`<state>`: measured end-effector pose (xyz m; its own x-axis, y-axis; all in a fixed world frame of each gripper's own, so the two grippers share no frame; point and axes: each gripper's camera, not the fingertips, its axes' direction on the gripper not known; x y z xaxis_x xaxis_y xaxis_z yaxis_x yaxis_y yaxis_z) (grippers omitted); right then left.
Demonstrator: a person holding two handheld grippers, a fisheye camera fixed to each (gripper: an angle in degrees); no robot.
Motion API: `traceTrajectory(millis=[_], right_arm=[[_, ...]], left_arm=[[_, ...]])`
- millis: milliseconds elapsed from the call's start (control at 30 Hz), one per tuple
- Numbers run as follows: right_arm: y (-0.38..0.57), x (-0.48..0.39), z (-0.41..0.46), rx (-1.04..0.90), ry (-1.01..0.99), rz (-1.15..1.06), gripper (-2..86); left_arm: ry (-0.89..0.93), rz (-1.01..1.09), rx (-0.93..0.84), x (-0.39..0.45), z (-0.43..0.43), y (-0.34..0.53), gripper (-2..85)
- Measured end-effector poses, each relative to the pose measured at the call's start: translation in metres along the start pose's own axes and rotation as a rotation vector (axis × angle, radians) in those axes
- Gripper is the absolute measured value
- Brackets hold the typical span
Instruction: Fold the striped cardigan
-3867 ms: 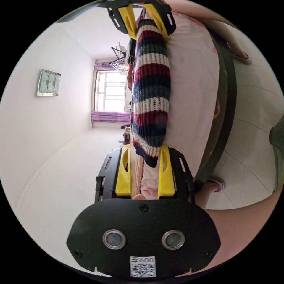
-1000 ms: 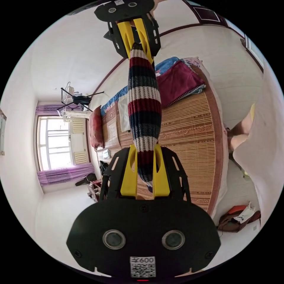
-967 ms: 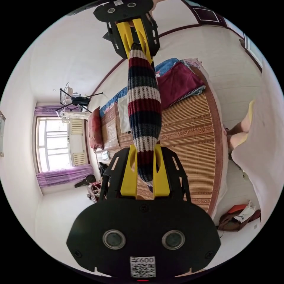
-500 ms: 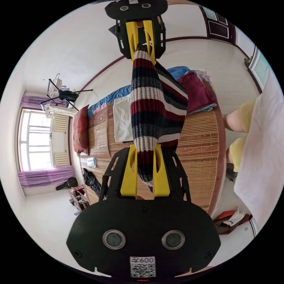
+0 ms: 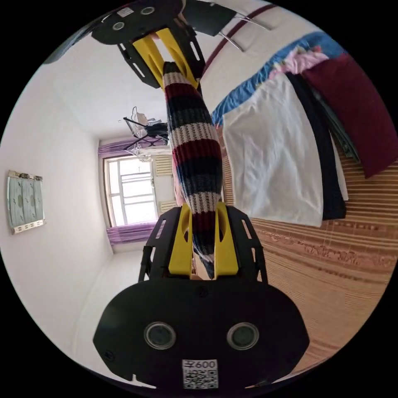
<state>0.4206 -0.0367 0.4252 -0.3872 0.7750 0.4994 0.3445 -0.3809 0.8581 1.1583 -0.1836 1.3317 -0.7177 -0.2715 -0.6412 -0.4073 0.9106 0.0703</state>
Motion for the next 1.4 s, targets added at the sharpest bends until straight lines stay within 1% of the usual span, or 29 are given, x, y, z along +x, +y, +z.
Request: traceTrajectory(millis=[33, 67, 100, 133, 200, 233, 333, 400, 433, 500, 567, 600, 633, 667, 700, 733, 767, 833, 867, 900, 967, 1067, 1133, 1200, 1233, 1267, 1300, 1333, 1400], right_arm=[[0.010, -0.053, 0.022, -0.002, -0.003, 0.002, 3.3], [0.019, -0.108, 0.042, -0.022, -0.005, -0.015, 3.5], [0.023, -0.134, 0.051, -0.036, -0.010, -0.031, 3.6], [0.030, -0.177, 0.064, -0.068, -0.004, -0.039, 3.9], [0.041, -0.209, 0.066, -0.046, 0.125, 0.017, 4.2], [0.049, -0.213, 0.064, -0.028, 0.153, 0.066, 4.6], [0.065, -0.187, 0.064, -0.033, 0.095, 0.187, 5.8], [0.080, -0.163, 0.070, -0.093, 0.029, 0.275, 6.0], [0.095, -0.147, 0.073, -0.147, -0.020, 0.346, 5.7], [0.124, -0.124, 0.078, -0.232, -0.071, 0.485, 3.4], [0.171, -0.089, 0.078, -0.348, -0.063, 0.757, 0.2], [0.181, -0.078, 0.075, -0.357, -0.077, 0.833, -0.1], [0.198, -0.058, 0.063, -0.305, -0.126, 0.980, -0.4], [0.207, -0.041, 0.048, -0.159, -0.211, 1.098, -0.6], [0.209, -0.035, 0.043, -0.069, -0.266, 1.144, -0.7], [0.209, -0.025, 0.041, 0.088, -0.401, 1.196, -0.8], [0.204, -0.019, 0.051, 0.163, -0.531, 1.230, -0.8], [0.192, -0.018, 0.075, 0.170, -0.637, 1.262, -0.8], [0.182, -0.024, 0.090, 0.169, -0.668, 1.237, -0.8], [0.177, -0.029, 0.098, 0.149, -0.669, 1.212, -0.8], [0.154, -0.053, 0.134, -0.010, -0.660, 1.063, -0.8], [0.144, -0.047, 0.122, -0.004, -0.554, 0.988, -0.8], [0.145, -0.037, 0.096, 0.092, -0.462, 1.007, -0.8], [0.145, -0.035, 0.079, 0.214, -0.428, 1.028, -0.8], [0.141, -0.036, 0.086, 0.201, -0.462, 1.031, -0.8], [0.137, -0.038, 0.101, 0.105, -0.502, 1.033, -0.7], [0.138, -0.038, 0.109, 0.050, -0.510, 1.046, -0.7], [0.148, -0.036, 0.113, -0.007, -0.488, 1.106, -0.6], [0.177, -0.032, 0.091, 0.088, -0.438, 1.184, -0.2]], left_arm=[[0.005, 0.016, -0.006, 0.053, 0.004, -0.012, 8.0], [0.011, 0.024, -0.011, 0.079, 0.005, -0.018, 8.1], [0.013, 0.071, -0.017, 0.129, 0.004, -0.029, 8.1], [-0.008, 0.092, -0.013, 0.151, 0.002, -0.033, 8.1], [-0.211, 0.072, -0.017, 0.204, -0.008, -0.035, 8.3], [-0.228, 0.021, -0.009, 0.207, -0.011, -0.029, 8.4], [-0.199, -0.049, -0.029, 0.200, -0.012, -0.015, 8.2], [-0.086, -0.122, -0.202, 0.189, -0.006, 0.010, 6.5], [-0.014, -0.167, -0.276, 0.185, -0.005, 0.032, 4.9], [0.054, -0.279, -0.316, 0.171, -0.014, 0.069, 3.2], [0.103, -0.370, -0.314, 0.149, -0.024, 0.090, 2.3], [0.110, -0.446, -0.274, 0.131, -0.032, 0.095, 1.8], [0.126, -0.551, -0.215, 0.110, -0.037, 0.096, 1.5], [0.153, -0.598, -0.180, 0.100, -0.037, 0.094, 1.3], [0.230, -0.690, -0.113, 0.083, -0.034, 0.089, 1.1], [0.276, -0.745, -0.086, 0.075, -0.030, 0.087, 1.0], [0.381, -0.843, -0.040, 0.065, -0.017, 0.082, 0.8], [0.544, -0.961, -0.028, 0.064, 0.015, 0.070, 0.5], [0.569, -0.987, -0.034, 0.067, 0.022, 0.069, 0.4], [0.595, -1.035, -0.060, 0.077, 0.035, 0.070, 0.4], [0.570, -1.060, -0.031, 0.092, 0.040, 0.076, 0.4], [0.608, -1.038, -0.002, 0.086, 0.041, 0.090, 0.5], [0.608, -1.041, 0.038, 0.069, 0.031, 0.100, 0.6], [0.589, -1.083, 0.197, 0.055, 0.018, 0.107, 0.7], [0.605, -1.070, 0.176, 0.055, 0.025, 0.099, 0.7], [0.627, -1.053, 0.130, 0.058, 0.033, 0.093, 0.7], [0.693, -1.001, 0.005, 0.070, 0.055, 0.078, 0.8], [0.700, -0.988, -0.012, 0.076, 0.060, 0.074, 0.8], [0.596, -0.902, 0.021, 0.078, 0.051, 0.068, 0.8]])
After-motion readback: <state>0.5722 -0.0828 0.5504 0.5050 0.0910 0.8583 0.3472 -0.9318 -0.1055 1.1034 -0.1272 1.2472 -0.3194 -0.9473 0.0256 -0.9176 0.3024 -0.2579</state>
